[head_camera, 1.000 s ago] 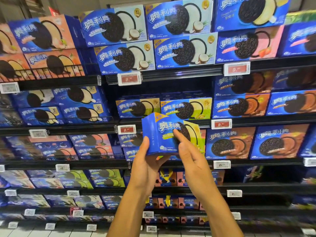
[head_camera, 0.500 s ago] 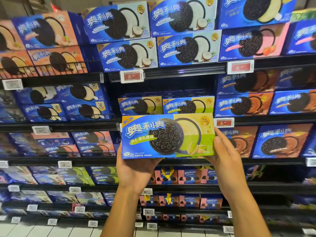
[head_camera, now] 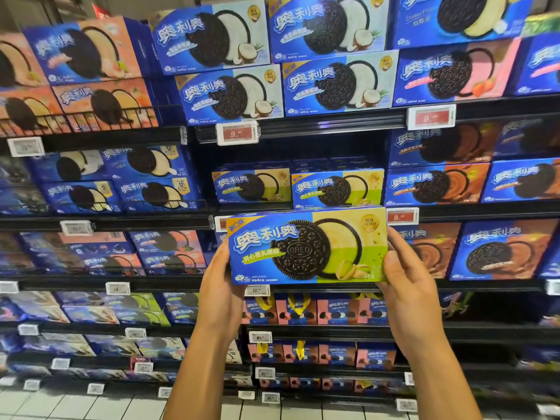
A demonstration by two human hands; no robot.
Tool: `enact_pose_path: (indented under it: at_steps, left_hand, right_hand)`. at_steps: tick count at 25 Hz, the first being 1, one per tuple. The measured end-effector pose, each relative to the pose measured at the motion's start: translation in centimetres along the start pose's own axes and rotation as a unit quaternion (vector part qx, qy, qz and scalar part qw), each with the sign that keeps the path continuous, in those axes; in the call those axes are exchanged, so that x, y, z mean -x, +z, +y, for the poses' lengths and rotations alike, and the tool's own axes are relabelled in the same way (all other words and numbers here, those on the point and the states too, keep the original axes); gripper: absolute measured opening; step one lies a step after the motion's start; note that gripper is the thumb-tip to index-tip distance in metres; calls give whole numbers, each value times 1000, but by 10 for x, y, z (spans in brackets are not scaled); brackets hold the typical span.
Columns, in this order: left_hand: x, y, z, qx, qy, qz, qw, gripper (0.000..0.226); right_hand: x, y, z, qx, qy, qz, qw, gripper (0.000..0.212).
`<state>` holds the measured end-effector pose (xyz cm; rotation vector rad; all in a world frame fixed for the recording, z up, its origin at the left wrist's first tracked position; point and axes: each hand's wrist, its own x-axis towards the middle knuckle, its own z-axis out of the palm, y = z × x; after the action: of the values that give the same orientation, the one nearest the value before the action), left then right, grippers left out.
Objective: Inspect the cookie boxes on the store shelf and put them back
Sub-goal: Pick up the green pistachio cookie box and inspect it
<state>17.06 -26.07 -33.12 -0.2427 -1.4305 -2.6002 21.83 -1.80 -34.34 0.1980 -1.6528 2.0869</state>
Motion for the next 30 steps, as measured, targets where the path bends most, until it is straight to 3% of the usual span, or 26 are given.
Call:
enact_pose_path:
  at_steps: [4, 13, 20, 25, 30]
  left_hand:
    - [0, -6, 4, -13, 26, -6, 1000, 41]
    - [0, -12, 5, 4, 43, -56, 998, 39]
    - [2, -14, 7, -28, 17, -25, 999, 48]
    - [6, -11, 19, -73, 22, -39, 996, 35]
    - [7, -19, 27, -62, -21, -72, 995, 40]
  right_hand:
    - [1, 2, 7, -7, -2, -4, 1000, 35]
    - [-1, -3, 17, 26, -28, 19, 999, 41]
    - [0, -10, 18, 10, -24, 16, 1000, 37]
    - [0, -11, 4, -26, 20, -9, 999, 61]
    - [0, -10, 0, -57, 32, 2, 998, 36]
